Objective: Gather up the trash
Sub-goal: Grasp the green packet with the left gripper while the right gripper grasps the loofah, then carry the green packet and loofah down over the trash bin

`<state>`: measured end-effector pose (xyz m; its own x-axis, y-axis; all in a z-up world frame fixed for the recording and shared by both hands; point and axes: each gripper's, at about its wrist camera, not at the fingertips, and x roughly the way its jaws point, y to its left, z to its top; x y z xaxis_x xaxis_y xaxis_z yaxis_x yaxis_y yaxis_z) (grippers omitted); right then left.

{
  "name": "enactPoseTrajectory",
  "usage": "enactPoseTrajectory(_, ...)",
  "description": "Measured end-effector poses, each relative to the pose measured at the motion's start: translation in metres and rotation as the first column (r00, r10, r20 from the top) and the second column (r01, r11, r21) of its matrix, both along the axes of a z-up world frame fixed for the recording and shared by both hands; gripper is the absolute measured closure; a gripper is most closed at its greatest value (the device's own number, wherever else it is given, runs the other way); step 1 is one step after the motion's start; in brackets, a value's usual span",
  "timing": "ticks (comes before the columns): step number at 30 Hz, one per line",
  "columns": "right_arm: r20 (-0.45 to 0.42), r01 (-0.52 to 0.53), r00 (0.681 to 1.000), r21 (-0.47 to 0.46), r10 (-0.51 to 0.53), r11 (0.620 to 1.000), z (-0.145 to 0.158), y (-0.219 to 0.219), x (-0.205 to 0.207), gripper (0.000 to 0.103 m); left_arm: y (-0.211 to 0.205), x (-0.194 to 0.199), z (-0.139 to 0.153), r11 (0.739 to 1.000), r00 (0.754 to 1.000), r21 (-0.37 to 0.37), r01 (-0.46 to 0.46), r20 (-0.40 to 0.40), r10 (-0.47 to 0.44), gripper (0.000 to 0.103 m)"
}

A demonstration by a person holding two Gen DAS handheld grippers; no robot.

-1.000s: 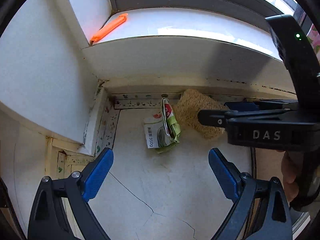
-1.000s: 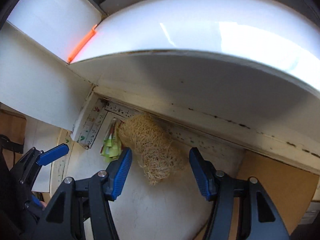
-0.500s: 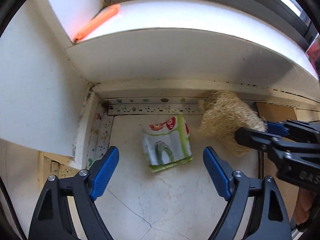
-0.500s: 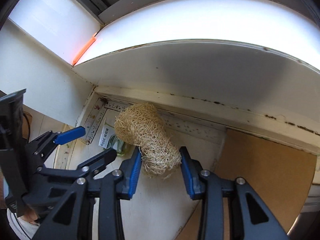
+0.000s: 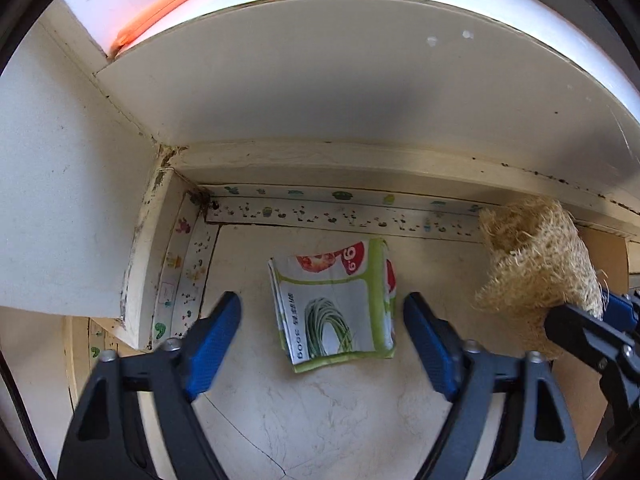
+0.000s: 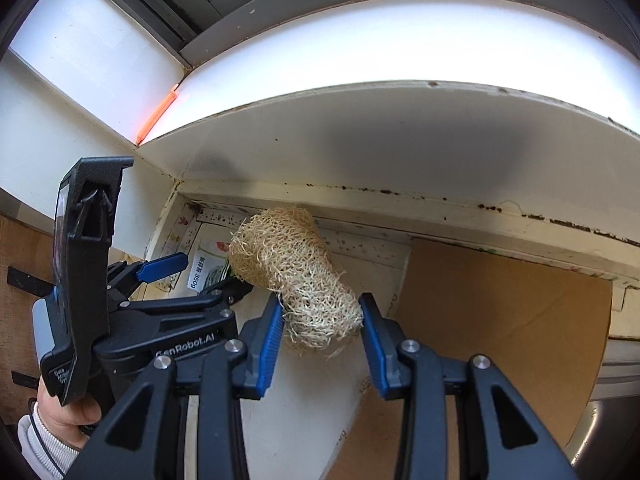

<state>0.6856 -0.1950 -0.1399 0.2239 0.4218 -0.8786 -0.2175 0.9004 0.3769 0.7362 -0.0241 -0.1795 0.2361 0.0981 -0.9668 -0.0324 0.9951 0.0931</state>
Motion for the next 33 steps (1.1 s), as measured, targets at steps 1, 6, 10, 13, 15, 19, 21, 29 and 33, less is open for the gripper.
enactPoseTrajectory(1, -0.002, -0.001, 1.0, -0.001, 0.001, 1.0, -0.001, 0.001, 0.0, 0.065, 0.002, 0.0, -0.001, 1.0, 1.0, -0.013, -0.006, -0.003, 0.006, 0.058)
enactPoseTrajectory(6, -0.013, -0.009, 1.0, -0.005, 0.009, 1.0, -0.006, 0.011, -0.002, 0.065, 0.011, -0.007, 0.01, 0.998, 0.998, -0.054, -0.031, 0.054, 0.034, 0.089)
enactPoseTrajectory(10, -0.014, -0.011, 1.0, -0.002, 0.011, 1.0, 0.001, 0.015, -0.014, 0.065, 0.013, -0.025, 0.021, 0.996, 0.996, -0.08, -0.032, 0.076, 0.038, 0.09)
enactPoseTrajectory(13, -0.015, -0.007, 1.0, 0.008, 0.007, 1.0, 0.009, 0.016, -0.029, 0.065, 0.011, -0.045, 0.034, 0.996, 0.997, -0.092, -0.018, 0.079, 0.026, 0.09)
enactPoseTrajectory(15, -0.012, -0.006, 1.0, 0.015, 0.006, 1.0, 0.018, 0.019, -0.043, 0.065, 0.006, -0.06, 0.045, 0.995, 0.996, -0.095, -0.007, 0.087, 0.015, 0.09)
enactPoseTrajectory(19, -0.004, -0.004, 1.0, 0.02, 0.004, 1.0, 0.037, 0.022, -0.075, 0.065, -0.002, -0.104, 0.075, 0.994, 0.993, -0.101, 0.029, 0.116, -0.017, 0.09)
enactPoseTrajectory(21, -0.007, -0.004, 1.0, 0.025, 0.004, 1.0, 0.045, 0.024, -0.096, 0.065, -0.005, -0.13, 0.087, 0.994, 0.991, -0.097, 0.047, 0.131, -0.034, 0.09)
enactPoseTrajectory(29, 0.014, 0.019, 1.0, 0.048, -0.02, 0.999, 0.08, 0.028, -0.193, 0.065, -0.001, -0.242, 0.136, 0.99, 0.977, -0.093, 0.108, 0.194, -0.088, 0.09)
enactPoseTrajectory(33, 0.033, 0.028, 0.999, 0.059, -0.03, 0.998, 0.1, 0.028, -0.252, 0.066, 0.003, -0.302, 0.163, 0.986, 0.967, -0.104, 0.133, 0.23, -0.106, 0.09)
